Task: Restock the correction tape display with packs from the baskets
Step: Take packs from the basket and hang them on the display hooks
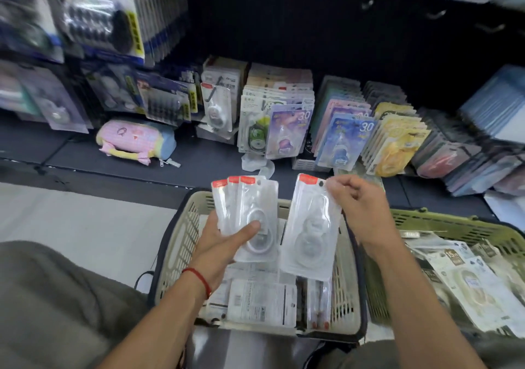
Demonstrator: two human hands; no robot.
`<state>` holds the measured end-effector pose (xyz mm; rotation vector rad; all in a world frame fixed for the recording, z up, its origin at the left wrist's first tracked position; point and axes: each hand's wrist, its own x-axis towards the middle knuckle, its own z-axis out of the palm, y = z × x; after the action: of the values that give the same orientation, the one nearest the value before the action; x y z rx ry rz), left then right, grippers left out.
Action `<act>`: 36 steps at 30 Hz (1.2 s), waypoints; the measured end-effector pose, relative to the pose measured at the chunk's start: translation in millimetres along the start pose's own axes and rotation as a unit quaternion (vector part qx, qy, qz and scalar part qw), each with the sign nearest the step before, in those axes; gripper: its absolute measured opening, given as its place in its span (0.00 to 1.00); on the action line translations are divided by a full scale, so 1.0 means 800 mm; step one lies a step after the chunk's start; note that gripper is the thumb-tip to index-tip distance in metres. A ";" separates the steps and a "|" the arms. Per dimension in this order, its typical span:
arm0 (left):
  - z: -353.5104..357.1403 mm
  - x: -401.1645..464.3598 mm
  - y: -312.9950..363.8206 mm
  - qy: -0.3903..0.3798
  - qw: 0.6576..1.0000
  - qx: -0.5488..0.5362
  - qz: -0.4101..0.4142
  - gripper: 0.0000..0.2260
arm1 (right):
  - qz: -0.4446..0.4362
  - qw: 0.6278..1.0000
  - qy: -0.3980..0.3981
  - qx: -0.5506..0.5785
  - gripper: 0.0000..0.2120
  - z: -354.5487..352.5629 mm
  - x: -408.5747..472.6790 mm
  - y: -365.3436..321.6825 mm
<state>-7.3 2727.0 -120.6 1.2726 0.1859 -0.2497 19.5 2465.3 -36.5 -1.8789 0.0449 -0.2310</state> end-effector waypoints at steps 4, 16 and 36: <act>0.026 0.011 0.051 -0.086 0.995 -0.045 0.028 0.34 | -0.045 0.996 0.022 -0.073 0.07 0.032 0.025 -0.042; 0.042 0.072 0.243 -0.123 0.982 -0.028 0.142 0.30 | -0.037 0.997 0.010 0.065 0.17 0.058 0.085 -0.156; -0.066 0.139 0.303 0.151 0.932 -0.005 0.330 0.34 | -0.019 0.992 -0.032 0.122 0.08 0.154 0.198 -0.192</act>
<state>168.7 2834.3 56.1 1.2885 0.0125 0.5291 183.8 2606.1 93.6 -1.6432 -0.0595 -0.1927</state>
